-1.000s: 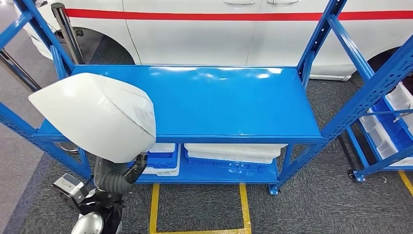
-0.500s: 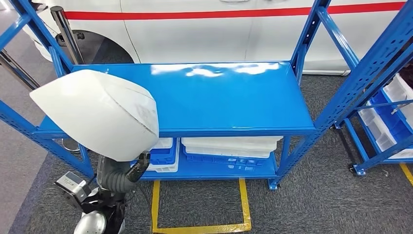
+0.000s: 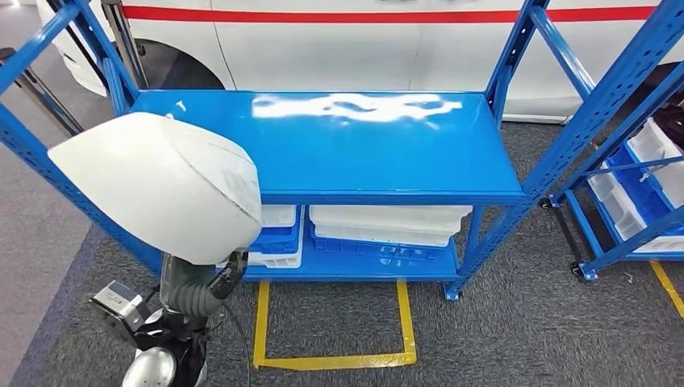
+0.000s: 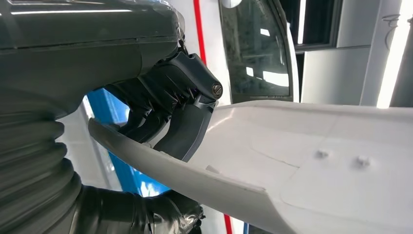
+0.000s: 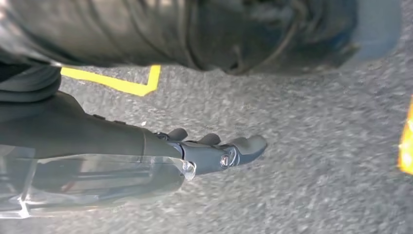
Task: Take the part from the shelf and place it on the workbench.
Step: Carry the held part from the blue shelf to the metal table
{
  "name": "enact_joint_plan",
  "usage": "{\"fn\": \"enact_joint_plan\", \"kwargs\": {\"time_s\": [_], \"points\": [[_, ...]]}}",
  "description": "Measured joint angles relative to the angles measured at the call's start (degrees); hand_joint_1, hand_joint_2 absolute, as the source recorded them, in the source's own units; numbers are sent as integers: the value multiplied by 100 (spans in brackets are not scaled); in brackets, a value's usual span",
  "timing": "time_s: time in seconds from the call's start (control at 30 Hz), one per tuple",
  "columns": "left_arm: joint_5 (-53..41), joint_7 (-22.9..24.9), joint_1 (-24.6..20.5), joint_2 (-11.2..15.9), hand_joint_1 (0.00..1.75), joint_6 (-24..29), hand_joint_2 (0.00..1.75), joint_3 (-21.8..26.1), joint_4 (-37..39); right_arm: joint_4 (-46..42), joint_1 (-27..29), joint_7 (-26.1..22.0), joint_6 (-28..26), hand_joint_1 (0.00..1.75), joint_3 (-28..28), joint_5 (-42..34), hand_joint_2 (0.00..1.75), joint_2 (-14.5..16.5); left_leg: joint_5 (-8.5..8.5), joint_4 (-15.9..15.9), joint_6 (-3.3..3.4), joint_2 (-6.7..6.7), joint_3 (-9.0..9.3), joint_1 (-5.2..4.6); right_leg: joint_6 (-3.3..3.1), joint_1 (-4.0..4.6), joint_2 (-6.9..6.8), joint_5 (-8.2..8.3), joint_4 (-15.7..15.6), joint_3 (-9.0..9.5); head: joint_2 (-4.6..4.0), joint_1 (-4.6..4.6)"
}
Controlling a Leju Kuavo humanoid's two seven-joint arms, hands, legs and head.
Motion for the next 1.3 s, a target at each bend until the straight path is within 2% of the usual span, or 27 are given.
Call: {"fn": "enact_joint_plan", "kwargs": {"time_s": [0.07,0.1,0.13,0.17,0.23,0.3,0.37,0.43,0.47,0.5,0.57,0.6,0.63,0.7,0.73,0.77,0.83,0.87,0.93,0.97,1.03,1.1,1.13,1.17,1.2,1.23,1.3], "points": [[19,1,23,0,175,3,175,-1,0,-2,19,-3,-93,0,-4,13,0,41,123,6,48,11,-151,-20,28,-6,0,-575,646,-148,0,4],[25,0,38,0,175,5,175,-1,0,-5,32,-1,-132,0,-4,24,0,52,182,17,47,12,-237,-29,42,-7,0,-731,970,-188,0,3],[27,-1,52,0,175,9,175,-1,0,-16,44,6,-163,0,-4,35,0,60,236,34,41,14,-326,-38,52,-8,0,-743,1161,-164,0,3],[28,-1,63,0,175,13,175,-1,0,-30,54,15,-189,0,-5,46,0,63,286,58,31,15,-417,-43,57,-10,0,-648,1179,-56,0,3],[29,-2,79,1,175,20,175,-1,-1,-66,63,33,-226,0,-13,58,0,66,371,121,-1,15,-584,-45,47,-20,1,-404,662,429,0,3],[29,-5,91,2,175,22,175,-1,-11,-99,68,39,-249,0,-26,71,0,66,447,176,-55,13,-690,-56,-6,1,15,-411,-62,923,0,-2],[27,-12,101,3,175,23,175,-2,-21,-125,76,40,-261,0,-34,82,0,66,530,182,-123,13,-718,-55,-89,46,33,-470,-363,1071,0,-3],[27,-16,111,6,175,22,175,-3,-22,-137,84,40,-264,0,-36,88,0,68,554,186,-191,0,-742,-38,-186,44,20,-375,-389,1006,0,-1],[27,-16,118,9,175,23,175,-3,-22,-142,86,40,-263,0,-37,88,0,70,424,270,-219,-10,-788,-29,-242,36,6,-307,-404,952,0,-2],[28,-16,124,11,175,24,175,-3,-23,-146,87,40,-262,0,-37,89,0,72,191,446,-243,-18,-855,-20,-289,24,-11,-233,-420,883,0,-3],[29,-16,132,14,175,28,175,-3,-24,-153,88,42,-261,0,-37,91,0,72,-430,1063,-277,-23,-1000,0,-340,29,-31,-90,-419,711,0,-6],[29,-16,136,15,175,32,175,-3,-23,-153,90,45,-262,0,-37,94,0,72,-618,1390,-290,-23,-1036,7,-344,34,-37,-18,-415,618,0,-7],[29,-16,141,15,175,36,175,-3,-23,-154,92,55,-262,0,-37,104,0,72,-657,1627,-297,-22,-1016,10,-342,40,-39,58,-411,520,0,-7],[29,-16,144,15,175,43,175,-3,-24,-161,91,100,-231,0,-37,146,0,72,-397,1619,-288,-22,-752,12,-328,47,-43,208,-395,318,0,-7],[29,-17,140,15,175,45,175,-3,-24,-167,84,128,-188,0,-37,174,0,70,-250,1340,-270,-22,-480,10,-315,48,-43,281,-383,231,0,-7],[28,-18,132,15,175,46,175,-3,-25,-173,80,152,-137,0,-37,197,0,63,-205,928,-247,-22,-136,3,-296,56,-42,342,-369,158,0,-7],[24,-25,110,15,175,51,175,-3,-33,-175,68,175,-68,0,-37,206,0,51,-328,116,-205,-23,440,-20,-243,63,-46,463,-356,80,0,-5],[16,-33,105,15,175,54,175,-3,-39,-174,65,188,-63,0,-38,195,0,49,-392,-105,-186,-24,567,-38,-211,60,-51,524,-368,65,0,-4],[-21,-61,112,19,175,68,175,-3,-45,-171,59,257,-91,0,-44,148,0,54,-344,-202,-120,-1,532,-43,-140,50,-43,609,-402,43,0,-2],[-42,-77,115,20,175,79,175,-4,-46,-170,55,305,-112,0,-57,123,0,57,-289,-217,-73,18,490,-37,-110,43,-30,538,-365,13,0,1],[-72,-97,122,22,175,100,175,-5,-46,-172,51,383,-145,0,-102,89,0,70,-168,-235,14,67,380,-23,-67,23,-7,85,-6,-114,0,2],[-88,-102,139,22,175,107,175,-8,-45,-173,56,423,-153,0,-134,85,0,87,-63,-227,47,121,252,-39,-27,5,-4,-405,690,-295,0,3],[-93,-103,150,22,175,108,175,-9,-45,-172,57,437,-153,0,-141,85,0,92,-17,-218,46,160,186,-45,-7,-5,-5,-473,1007,-353,0,2],[-98,-103,159,22,175,108,175,-10,-44,-172,57,449,-152,0,-149,85,0,94,22,-204,40,203,118,-49,9,-16,-7,-412,1188,-344,0,1],[-101,-103,165,22,175,108,175,-12,-44,-171,57,458,-150,0,-158,85,0,95,51,-183,28,247,58,-50,21,-28,-16,-273,1173,-238,0,1],[-104,-103,169,22,175,108,175,-15,-45,-170,56,465,-148,0,-169,85,0,96,72,-153,14,289,3,-49,31,-40,-48,-129,946,-22,0,0],[-108,-103,169,22,175,108,175,-24,-46,-172,40,479,-138,0,-186,85,0,98,89,-70,-28,372,-84,-56,21,-27,-208,-77,176,532,0,1]]}}
